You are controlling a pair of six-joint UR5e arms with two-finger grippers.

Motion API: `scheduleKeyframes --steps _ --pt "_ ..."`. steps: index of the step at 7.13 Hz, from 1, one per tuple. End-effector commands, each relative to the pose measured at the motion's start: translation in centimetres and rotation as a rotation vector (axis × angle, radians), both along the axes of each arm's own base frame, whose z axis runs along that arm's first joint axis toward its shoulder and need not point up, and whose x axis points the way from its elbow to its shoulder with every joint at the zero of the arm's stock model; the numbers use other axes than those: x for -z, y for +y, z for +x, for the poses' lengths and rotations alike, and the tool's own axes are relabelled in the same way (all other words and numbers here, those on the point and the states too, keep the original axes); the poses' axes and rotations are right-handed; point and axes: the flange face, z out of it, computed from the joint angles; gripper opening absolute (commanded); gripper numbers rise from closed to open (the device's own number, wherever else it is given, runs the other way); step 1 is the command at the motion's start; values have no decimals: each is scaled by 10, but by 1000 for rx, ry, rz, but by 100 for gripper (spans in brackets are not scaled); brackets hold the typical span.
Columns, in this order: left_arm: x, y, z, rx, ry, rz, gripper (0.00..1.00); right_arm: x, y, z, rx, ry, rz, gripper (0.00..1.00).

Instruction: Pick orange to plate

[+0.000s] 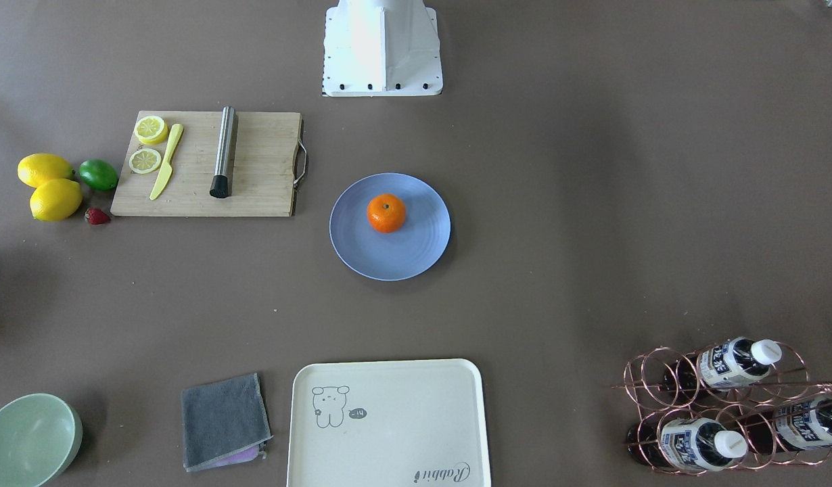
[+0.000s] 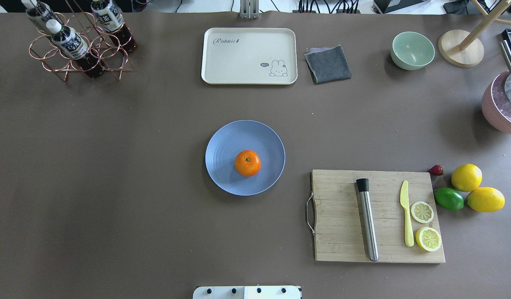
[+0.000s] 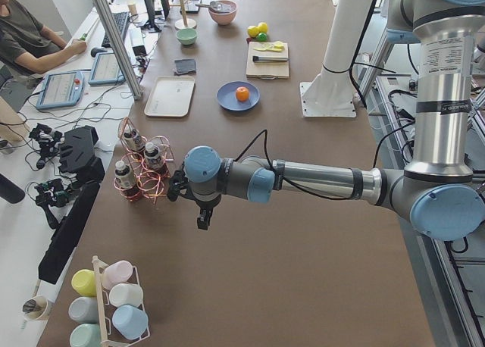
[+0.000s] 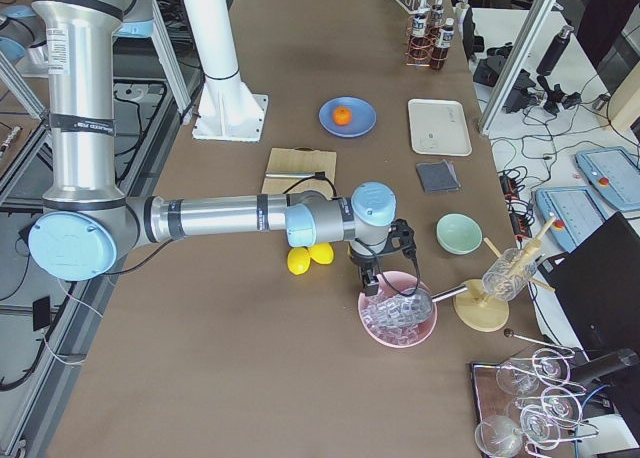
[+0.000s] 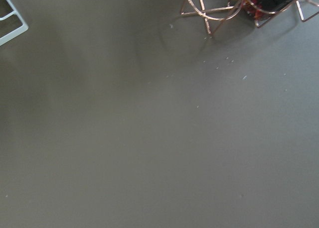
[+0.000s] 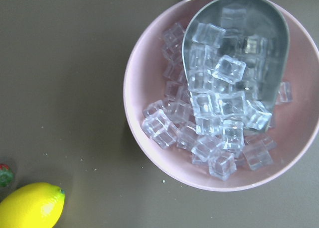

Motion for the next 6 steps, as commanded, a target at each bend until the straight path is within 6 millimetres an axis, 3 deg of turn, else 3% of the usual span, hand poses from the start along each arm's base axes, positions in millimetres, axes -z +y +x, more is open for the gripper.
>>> scheduleKeyframes --steps 1,4,6 --pt "-23 21 -4 -3 -4 -42 98 -12 8 21 -5 13 -12 100" --pt "-25 10 -12 21 -159 -23 98 -15 4 21 -6 22 -16 100" --pt "-33 16 -12 14 -151 -29 98 -14 3 21 -9 22 -18 100"
